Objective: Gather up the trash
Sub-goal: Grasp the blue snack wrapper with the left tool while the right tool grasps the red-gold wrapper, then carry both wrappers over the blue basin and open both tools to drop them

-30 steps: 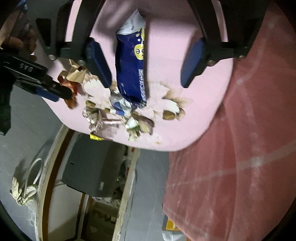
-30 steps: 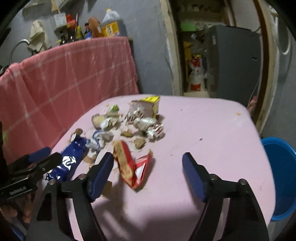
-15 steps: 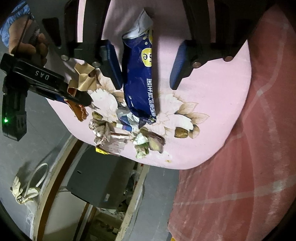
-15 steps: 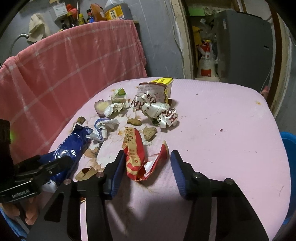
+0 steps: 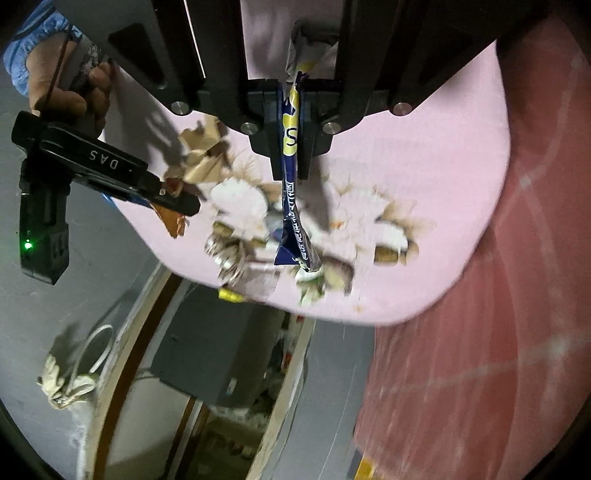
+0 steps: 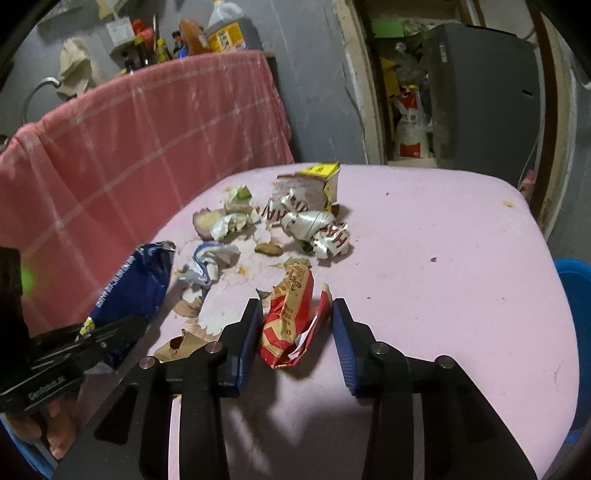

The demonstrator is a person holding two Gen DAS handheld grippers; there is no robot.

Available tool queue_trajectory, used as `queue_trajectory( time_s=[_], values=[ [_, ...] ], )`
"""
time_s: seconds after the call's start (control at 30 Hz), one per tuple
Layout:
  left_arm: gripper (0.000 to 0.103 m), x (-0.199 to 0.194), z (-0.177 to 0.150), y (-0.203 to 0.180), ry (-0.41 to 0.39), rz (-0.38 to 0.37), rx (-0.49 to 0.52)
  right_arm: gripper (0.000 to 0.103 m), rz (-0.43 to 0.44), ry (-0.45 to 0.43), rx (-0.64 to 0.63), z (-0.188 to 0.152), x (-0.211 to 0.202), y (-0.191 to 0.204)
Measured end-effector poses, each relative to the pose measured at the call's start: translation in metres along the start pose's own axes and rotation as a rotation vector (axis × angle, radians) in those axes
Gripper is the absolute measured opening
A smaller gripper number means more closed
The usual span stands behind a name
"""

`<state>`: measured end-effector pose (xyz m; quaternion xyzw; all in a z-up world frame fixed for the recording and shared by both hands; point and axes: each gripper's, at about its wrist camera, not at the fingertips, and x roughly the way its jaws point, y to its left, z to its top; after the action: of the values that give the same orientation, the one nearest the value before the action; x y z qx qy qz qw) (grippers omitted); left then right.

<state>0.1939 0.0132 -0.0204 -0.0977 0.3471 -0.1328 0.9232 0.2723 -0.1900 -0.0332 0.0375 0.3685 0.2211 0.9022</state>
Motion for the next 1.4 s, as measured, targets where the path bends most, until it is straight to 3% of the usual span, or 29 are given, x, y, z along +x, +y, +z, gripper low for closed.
queue_trajectory(
  time_s=[0.1,0.2,0.4,0.73,0.97,1.2,1.4],
  values=[
    [0.003,-0.012,0.003,-0.016,-0.075,-0.008,0.030,0.036,0.007,-0.069,0.006,-0.001,-0.016,-0.001],
    [0.003,-0.017,0.009,-0.034,-0.142,-0.017,0.064,0.036,0.000,-0.191,-0.002,-0.001,-0.044,-0.003],
    [0.004,-0.016,0.022,-0.082,-0.306,-0.096,0.127,0.036,-0.105,-0.437,-0.044,0.011,-0.105,-0.018],
    [0.004,0.016,0.059,-0.169,-0.379,-0.257,0.195,0.036,-0.345,-0.663,-0.036,0.026,-0.175,-0.076],
    [0.003,0.058,0.076,-0.229,-0.321,-0.356,0.200,0.037,-0.452,-0.701,0.058,0.014,-0.207,-0.136],
    [0.004,0.120,0.078,-0.283,-0.128,-0.392,0.271,0.038,-0.485,-0.599,0.173,-0.008,-0.200,-0.197],
    [0.004,0.176,0.064,-0.294,0.057,-0.383,0.252,0.041,-0.469,-0.489,0.262,-0.022,-0.177,-0.234]
  ],
)
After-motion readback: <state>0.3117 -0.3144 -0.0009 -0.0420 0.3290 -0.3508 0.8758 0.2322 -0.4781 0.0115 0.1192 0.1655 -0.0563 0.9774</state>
